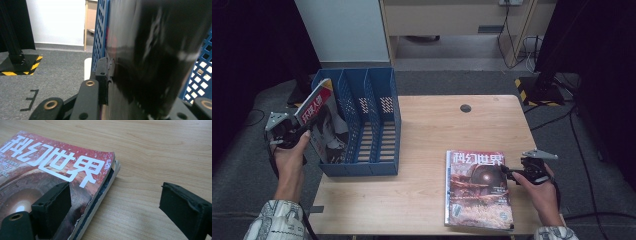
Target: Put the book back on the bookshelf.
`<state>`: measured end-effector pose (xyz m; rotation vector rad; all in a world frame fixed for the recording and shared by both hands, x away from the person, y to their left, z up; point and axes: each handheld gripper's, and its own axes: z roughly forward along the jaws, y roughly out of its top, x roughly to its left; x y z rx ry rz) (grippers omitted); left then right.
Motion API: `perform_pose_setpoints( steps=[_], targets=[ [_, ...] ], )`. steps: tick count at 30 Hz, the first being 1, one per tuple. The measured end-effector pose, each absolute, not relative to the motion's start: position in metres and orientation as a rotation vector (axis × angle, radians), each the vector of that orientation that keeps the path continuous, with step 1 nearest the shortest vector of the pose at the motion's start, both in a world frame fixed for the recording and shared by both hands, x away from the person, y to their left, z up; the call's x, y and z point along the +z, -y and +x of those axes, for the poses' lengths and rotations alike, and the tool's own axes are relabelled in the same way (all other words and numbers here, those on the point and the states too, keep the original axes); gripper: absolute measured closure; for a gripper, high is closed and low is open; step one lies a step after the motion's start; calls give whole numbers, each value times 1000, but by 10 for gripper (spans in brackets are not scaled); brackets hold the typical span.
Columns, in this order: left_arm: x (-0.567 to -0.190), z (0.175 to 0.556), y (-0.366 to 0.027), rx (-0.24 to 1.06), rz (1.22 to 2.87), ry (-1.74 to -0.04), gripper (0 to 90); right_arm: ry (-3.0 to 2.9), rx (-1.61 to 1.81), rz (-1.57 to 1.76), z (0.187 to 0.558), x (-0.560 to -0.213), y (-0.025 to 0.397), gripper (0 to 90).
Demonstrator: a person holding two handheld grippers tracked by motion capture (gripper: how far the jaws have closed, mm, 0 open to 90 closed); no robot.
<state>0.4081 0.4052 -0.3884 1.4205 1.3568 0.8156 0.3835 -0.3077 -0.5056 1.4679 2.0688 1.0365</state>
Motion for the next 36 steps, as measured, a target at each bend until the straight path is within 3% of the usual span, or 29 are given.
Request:
perform_pose_setpoints(
  steps=[10,17,36],
  targets=[
    [-403,409,-399,822,1422,-1367,690,-2074,1038,1467,384,-506,308,105],
    [-404,407,-403,840,1411,-1374,831,-2077,1036,1462,384,-506,308,105],
    [-396,406,-412,798,1338,-1298,862,-2076,1033,1464,384,-506,308,104]
  ],
)
